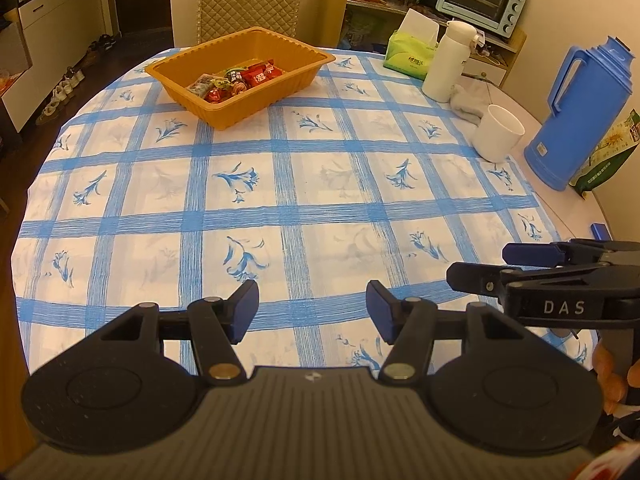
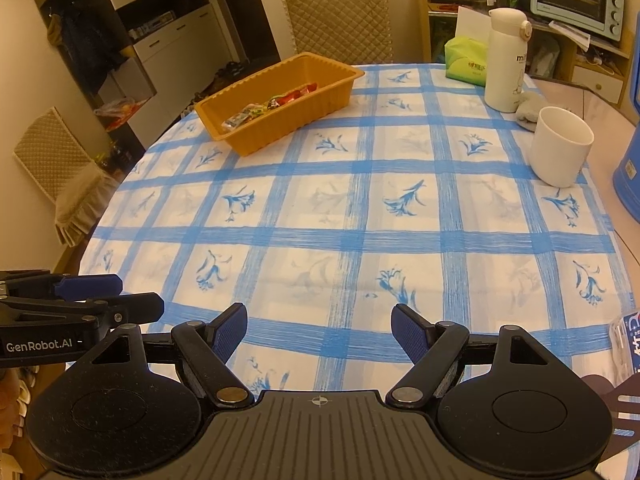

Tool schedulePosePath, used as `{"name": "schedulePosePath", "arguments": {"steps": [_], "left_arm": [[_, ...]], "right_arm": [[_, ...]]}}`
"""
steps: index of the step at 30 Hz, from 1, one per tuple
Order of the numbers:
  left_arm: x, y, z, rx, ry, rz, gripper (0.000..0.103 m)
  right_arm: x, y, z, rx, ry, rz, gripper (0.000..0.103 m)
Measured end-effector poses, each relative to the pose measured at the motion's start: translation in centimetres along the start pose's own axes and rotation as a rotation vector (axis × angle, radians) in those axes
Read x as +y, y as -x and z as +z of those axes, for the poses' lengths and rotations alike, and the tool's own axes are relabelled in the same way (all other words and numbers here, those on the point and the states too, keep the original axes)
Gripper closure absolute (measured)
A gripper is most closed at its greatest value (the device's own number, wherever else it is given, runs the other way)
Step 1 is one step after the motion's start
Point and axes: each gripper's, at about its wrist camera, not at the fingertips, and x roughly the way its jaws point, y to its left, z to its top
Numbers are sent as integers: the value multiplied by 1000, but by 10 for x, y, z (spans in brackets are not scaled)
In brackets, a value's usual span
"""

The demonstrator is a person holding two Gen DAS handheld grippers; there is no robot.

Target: Organize snacks

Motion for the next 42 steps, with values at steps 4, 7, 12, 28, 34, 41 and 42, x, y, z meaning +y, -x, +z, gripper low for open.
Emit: {"name": "schedulePosePath", "arguments": {"steps": [4, 7, 12, 28, 34, 41, 42], "left_arm": [[0, 0, 0, -1, 0, 0, 46], [0, 0, 0, -1, 0, 0, 46], [0, 0, 0, -1, -1, -1, 46], [1, 0, 0, -2, -1, 0, 46], [1, 1, 0, -4, -1, -1, 46], [1, 1, 0, -5, 0, 0, 46], [2, 1, 1, -6, 1, -1, 46]], "right_arm": [[0, 0, 0, -1, 1, 1, 24], [0, 0, 0, 0, 0, 1, 24], [0, 0, 0, -1, 1, 1, 24], [1, 1, 0, -1, 1, 1, 24], [2, 0, 0, 0, 1, 2, 24], [2, 0, 0, -1, 1, 2, 24], [3, 0, 0, -1, 3, 2, 24]]}}
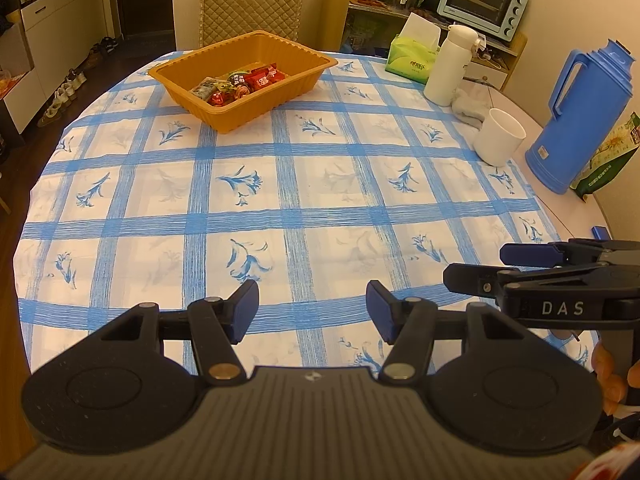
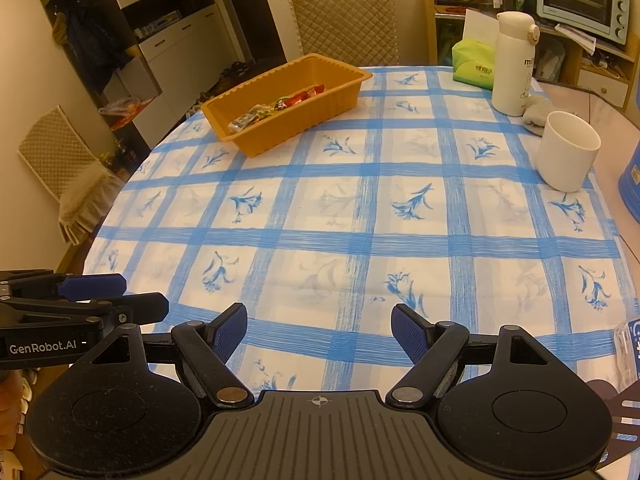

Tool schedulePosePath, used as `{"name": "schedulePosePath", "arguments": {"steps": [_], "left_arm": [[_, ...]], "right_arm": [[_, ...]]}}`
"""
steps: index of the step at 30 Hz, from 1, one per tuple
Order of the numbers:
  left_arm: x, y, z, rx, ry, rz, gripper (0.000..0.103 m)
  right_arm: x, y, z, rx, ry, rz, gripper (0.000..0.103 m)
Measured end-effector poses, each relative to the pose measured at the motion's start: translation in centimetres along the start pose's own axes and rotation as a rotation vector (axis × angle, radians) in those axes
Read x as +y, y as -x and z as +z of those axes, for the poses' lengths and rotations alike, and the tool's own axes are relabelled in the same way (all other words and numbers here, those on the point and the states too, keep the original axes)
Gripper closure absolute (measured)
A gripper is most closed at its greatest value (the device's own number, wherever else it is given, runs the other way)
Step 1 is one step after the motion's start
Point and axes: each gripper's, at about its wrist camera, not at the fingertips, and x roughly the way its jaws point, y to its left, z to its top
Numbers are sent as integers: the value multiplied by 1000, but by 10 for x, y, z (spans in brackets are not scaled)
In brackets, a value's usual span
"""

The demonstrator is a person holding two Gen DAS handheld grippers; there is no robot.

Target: Organize snacks

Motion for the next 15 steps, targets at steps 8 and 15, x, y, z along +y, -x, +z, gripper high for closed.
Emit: {"name": "schedulePosePath", "arguments": {"steps": [8, 15], "left_arm": [[4, 1, 3, -2, 3, 0, 46], [5, 1, 4, -6, 3, 2, 46]], "right_arm": [[2, 0, 1, 0, 3, 1, 24], [6, -1, 1, 3, 2, 1, 24]]}}
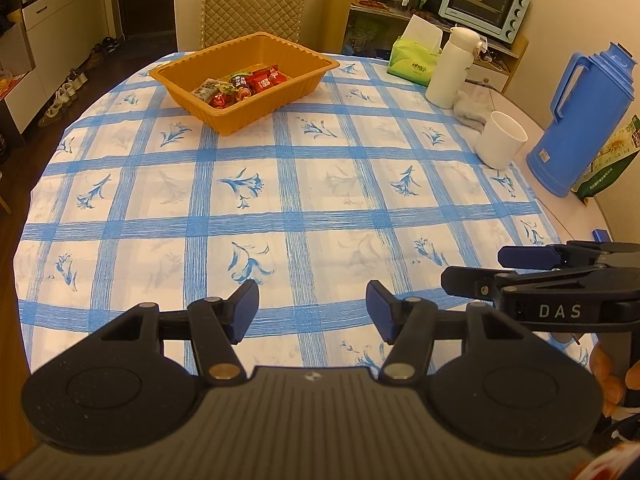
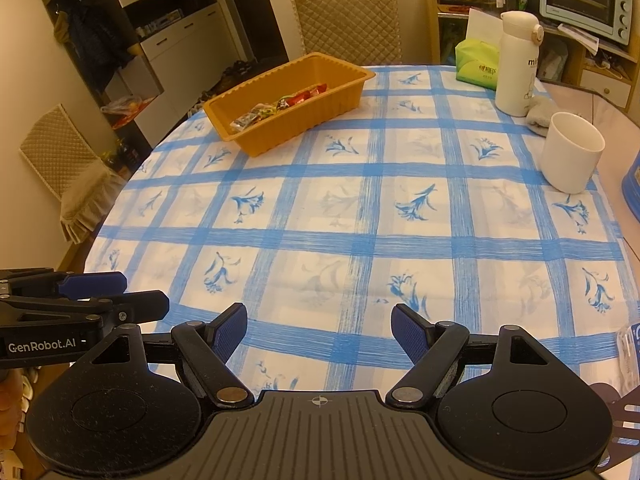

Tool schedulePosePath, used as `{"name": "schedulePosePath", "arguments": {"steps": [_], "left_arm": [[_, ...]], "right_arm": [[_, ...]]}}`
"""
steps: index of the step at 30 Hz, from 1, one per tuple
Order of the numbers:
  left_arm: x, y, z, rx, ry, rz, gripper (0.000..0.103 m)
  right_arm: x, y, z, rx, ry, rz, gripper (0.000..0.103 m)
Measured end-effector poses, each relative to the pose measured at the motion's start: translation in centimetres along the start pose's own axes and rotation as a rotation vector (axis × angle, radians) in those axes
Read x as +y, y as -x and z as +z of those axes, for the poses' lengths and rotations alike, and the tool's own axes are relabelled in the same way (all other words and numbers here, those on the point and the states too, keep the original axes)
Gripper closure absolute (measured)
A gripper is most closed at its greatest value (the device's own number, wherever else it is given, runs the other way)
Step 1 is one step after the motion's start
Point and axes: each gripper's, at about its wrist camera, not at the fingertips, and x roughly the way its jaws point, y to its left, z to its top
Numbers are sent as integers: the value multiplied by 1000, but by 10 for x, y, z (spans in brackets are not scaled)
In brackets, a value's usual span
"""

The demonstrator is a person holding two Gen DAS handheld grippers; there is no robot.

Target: Organize snacks

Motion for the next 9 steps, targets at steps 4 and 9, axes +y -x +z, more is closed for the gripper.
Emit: {"name": "schedulePosePath", "arguments": {"steps": [4, 9], "left_arm": [[-1, -2, 1, -4, -1, 11, 46], [-2, -5, 3, -1, -1, 15, 46]], "right_arm": [[1, -1, 0, 2, -2, 0, 24], [-4, -3, 1, 3, -4, 3, 24]]}}
